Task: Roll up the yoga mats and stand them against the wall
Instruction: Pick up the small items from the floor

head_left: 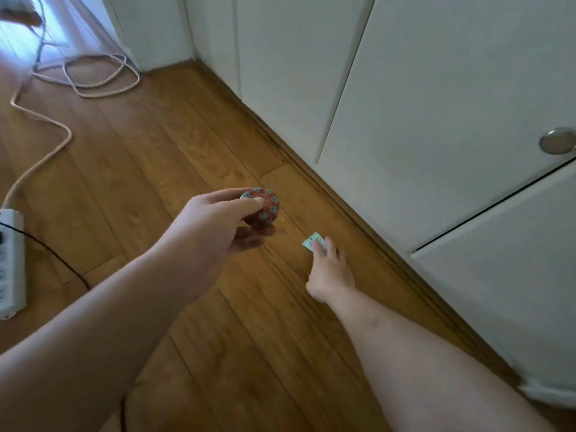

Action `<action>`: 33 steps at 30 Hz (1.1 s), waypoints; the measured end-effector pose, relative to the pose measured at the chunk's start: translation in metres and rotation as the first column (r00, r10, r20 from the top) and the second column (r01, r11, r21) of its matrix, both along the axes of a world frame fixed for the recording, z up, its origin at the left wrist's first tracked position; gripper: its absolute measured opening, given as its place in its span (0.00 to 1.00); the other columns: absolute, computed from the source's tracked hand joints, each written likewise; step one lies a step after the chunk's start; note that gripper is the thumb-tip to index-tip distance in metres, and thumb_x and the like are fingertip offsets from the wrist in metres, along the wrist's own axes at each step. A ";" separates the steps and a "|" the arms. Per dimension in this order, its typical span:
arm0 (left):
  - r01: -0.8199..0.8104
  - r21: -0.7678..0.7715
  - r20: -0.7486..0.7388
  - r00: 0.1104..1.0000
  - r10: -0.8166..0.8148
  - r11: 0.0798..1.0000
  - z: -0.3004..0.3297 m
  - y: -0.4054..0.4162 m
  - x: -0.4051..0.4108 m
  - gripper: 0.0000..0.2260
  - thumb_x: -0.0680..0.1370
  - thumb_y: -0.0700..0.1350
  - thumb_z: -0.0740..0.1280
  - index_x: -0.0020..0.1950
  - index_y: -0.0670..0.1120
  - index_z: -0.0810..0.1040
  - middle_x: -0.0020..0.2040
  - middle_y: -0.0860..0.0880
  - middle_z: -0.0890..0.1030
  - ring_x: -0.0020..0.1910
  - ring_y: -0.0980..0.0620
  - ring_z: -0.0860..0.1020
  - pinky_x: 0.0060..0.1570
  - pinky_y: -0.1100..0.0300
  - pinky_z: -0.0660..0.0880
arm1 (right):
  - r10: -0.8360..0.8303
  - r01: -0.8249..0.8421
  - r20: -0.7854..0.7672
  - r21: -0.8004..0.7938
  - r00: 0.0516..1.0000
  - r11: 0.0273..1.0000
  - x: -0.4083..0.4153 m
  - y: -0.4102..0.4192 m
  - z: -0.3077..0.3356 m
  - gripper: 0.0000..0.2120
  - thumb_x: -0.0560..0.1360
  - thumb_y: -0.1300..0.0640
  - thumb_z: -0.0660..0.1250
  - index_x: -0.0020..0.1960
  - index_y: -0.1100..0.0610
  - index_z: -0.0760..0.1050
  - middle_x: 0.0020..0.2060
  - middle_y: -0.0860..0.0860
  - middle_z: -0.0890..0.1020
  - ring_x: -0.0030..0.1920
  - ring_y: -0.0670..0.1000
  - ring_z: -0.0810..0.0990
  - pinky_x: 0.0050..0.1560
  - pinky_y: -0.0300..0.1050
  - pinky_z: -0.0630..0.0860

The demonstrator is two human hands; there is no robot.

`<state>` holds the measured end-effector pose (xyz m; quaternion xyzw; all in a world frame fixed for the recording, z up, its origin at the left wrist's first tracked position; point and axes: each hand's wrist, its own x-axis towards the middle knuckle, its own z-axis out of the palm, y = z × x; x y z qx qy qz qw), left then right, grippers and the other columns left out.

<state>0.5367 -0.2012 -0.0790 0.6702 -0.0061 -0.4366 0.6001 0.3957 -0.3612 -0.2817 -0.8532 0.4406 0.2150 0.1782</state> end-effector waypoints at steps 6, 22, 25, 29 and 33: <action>0.091 -0.003 0.040 0.995 -0.091 0.996 -0.006 -0.001 0.002 0.23 0.73 0.35 0.79 0.66 0.46 0.81 0.54 0.44 0.87 0.49 0.48 0.88 0.49 0.55 0.82 | 0.090 -0.082 0.082 -0.088 0.993 0.993 -0.005 0.031 0.006 0.31 0.77 0.61 0.74 0.76 0.55 0.65 0.71 0.57 0.71 0.67 0.57 0.72 0.64 0.50 0.79; 0.233 -0.026 0.495 0.848 -0.190 0.972 0.145 -0.023 -0.012 0.20 0.71 0.51 0.80 0.62 0.50 0.84 0.47 0.54 0.87 0.43 0.54 0.86 0.39 0.63 0.83 | -0.407 0.071 0.739 0.441 0.537 0.895 -0.017 0.016 0.338 0.04 0.76 0.60 0.79 0.47 0.51 0.89 0.36 0.44 0.87 0.36 0.40 0.83 0.36 0.33 0.76; 0.202 -0.058 0.551 0.823 -0.137 0.978 0.188 -0.053 -0.017 0.25 0.69 0.53 0.83 0.63 0.50 0.82 0.50 0.53 0.86 0.42 0.54 0.86 0.44 0.54 0.85 | -0.337 0.152 0.828 0.301 0.447 0.941 -0.042 0.002 0.402 0.06 0.76 0.60 0.79 0.46 0.49 0.89 0.37 0.43 0.87 0.34 0.40 0.79 0.38 0.34 0.75; 0.231 -0.135 0.613 0.783 -0.102 0.964 0.246 -0.102 -0.027 0.21 0.71 0.52 0.82 0.60 0.52 0.80 0.50 0.56 0.85 0.38 0.58 0.85 0.41 0.56 0.83 | -0.179 0.217 0.953 0.126 0.245 0.968 -0.066 -0.032 0.489 0.09 0.78 0.63 0.76 0.45 0.49 0.86 0.34 0.43 0.84 0.32 0.43 0.77 0.36 0.39 0.74; 0.265 -0.204 0.657 0.751 -0.069 0.942 0.293 -0.157 -0.037 0.18 0.71 0.52 0.82 0.57 0.54 0.80 0.49 0.56 0.85 0.39 0.57 0.86 0.49 0.46 0.85 | 0.043 0.415 0.997 -0.069 0.071 0.907 -0.063 -0.094 0.556 0.05 0.78 0.57 0.76 0.51 0.48 0.86 0.38 0.41 0.84 0.38 0.46 0.82 0.39 0.43 0.80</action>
